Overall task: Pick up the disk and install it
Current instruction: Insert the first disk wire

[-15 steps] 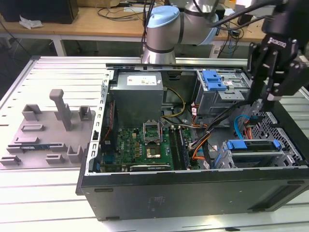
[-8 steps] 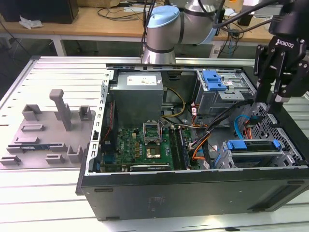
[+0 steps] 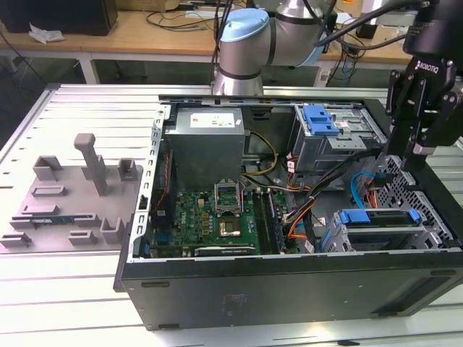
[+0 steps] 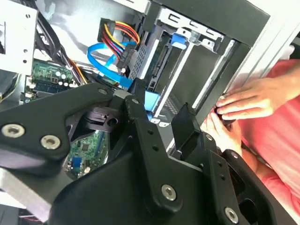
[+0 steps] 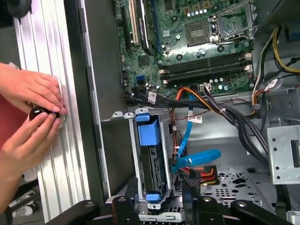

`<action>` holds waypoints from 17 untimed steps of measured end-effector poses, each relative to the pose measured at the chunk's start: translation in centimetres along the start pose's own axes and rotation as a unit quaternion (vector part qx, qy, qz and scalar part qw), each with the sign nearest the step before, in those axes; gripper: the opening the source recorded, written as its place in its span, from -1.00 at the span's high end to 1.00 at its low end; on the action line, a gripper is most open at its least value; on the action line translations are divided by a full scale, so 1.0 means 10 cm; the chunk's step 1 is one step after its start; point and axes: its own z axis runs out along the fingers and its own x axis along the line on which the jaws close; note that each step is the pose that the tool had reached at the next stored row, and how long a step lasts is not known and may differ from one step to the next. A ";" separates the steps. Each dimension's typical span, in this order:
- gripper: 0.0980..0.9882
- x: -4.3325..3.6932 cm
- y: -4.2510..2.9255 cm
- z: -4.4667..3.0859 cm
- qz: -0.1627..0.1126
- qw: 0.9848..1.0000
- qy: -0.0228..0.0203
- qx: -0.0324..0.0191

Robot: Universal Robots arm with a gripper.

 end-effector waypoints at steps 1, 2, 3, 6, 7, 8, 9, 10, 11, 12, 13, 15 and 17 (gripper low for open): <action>0.09 -0.069 0.001 -0.007 0.000 1.000 0.008 0.001; 0.09 -0.099 0.000 -0.009 0.000 1.000 0.013 0.001; 0.09 -0.122 0.000 -0.011 0.000 1.000 0.018 0.002; 0.09 -0.197 -0.057 0.006 -0.004 0.999 0.032 -0.006; 0.09 -0.210 -0.098 0.012 -0.006 0.999 0.035 -0.012; 0.09 -0.220 -0.126 0.018 -0.008 0.999 0.036 -0.017; 0.09 -0.232 -0.147 0.024 -0.009 0.999 0.037 -0.020; 0.09 -0.257 -0.160 0.027 -0.010 0.999 0.041 -0.022; 0.09 -0.294 -0.155 0.020 -0.009 0.999 0.047 -0.021; 0.09 -0.360 -0.146 0.008 -0.009 0.998 0.056 -0.020; 0.09 -0.399 -0.140 0.000 -0.009 0.998 0.061 -0.019; 0.09 -0.493 -0.127 -0.011 -0.009 0.997 0.072 -0.018; 0.09 -0.519 -0.123 0.023 -0.008 0.997 0.073 -0.017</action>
